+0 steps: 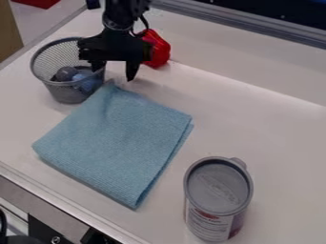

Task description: Moved the silver pot in the upper right side of the table

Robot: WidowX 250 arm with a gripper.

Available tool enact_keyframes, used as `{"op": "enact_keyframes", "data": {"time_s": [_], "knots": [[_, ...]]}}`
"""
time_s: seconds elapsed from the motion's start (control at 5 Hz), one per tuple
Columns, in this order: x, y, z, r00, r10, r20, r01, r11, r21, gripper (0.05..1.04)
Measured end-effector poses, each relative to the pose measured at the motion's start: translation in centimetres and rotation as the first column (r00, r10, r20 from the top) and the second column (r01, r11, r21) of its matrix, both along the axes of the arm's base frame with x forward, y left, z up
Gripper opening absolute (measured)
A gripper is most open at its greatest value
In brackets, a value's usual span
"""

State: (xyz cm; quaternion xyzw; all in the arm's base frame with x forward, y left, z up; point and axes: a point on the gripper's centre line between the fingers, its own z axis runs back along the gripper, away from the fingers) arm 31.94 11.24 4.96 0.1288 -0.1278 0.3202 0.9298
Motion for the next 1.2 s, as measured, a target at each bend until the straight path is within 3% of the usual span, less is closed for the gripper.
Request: {"op": "enact_keyframes", "data": {"time_s": [0.2, 0.4, 0.6, 1.0, 1.2], "knots": [[-0.1, 0.2, 0.1, 1.000, 0.029, -0.001, -0.029, 1.000, 0.007, 0.381], [-0.2, 0.4, 0.1, 1.000, 0.030, -0.008, -0.030, 0.999, 0.016, 0.166], [0.0, 1.2, 0.7, 1.000, 0.005, -0.007, -0.005, 0.994, 0.109, 0.066], [0.2, 0.6, 4.1, 0.995, -0.099, 0.026, 0.090, 0.970, 0.224, 0.058], [-0.4, -1.3, 5.0, 0.982, -0.189, -0.011, 0.189, 0.972, 0.143, 0.058]]}}
